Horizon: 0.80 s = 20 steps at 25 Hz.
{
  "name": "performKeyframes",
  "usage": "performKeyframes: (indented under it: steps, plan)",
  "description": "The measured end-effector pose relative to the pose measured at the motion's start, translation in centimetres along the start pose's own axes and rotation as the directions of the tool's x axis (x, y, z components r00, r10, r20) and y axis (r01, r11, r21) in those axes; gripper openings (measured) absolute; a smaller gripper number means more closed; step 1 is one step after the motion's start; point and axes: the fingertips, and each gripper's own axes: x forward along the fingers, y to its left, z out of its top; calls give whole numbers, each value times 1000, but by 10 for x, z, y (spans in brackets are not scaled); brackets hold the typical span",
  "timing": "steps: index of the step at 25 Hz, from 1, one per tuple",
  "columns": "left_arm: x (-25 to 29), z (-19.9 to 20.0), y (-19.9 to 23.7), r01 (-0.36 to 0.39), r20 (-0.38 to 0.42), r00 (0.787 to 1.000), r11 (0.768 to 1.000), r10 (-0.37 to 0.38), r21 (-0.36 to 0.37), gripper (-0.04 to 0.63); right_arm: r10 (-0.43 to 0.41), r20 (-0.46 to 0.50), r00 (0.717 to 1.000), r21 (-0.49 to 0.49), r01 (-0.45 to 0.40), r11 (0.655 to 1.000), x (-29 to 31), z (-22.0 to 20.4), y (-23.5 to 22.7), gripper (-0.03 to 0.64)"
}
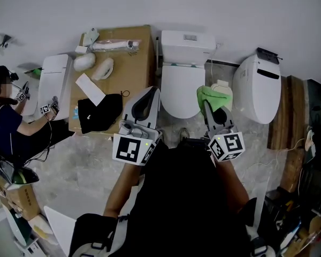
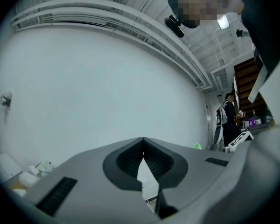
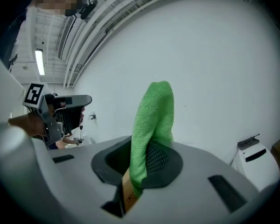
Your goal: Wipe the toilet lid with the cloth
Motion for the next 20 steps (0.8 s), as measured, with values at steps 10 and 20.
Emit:
performKeyframes:
  steps: [10,20]
  plan:
    - [2,-2,5,-4,-1,1000,1000,4,-4,6,-4,-4,1000,-9,4,1000,5,0,-1,52]
    - [7,-4,13,-8,-3,1000,1000,8,-3,6,-9,-4,1000,-3,9,1000,14,0,-5,52]
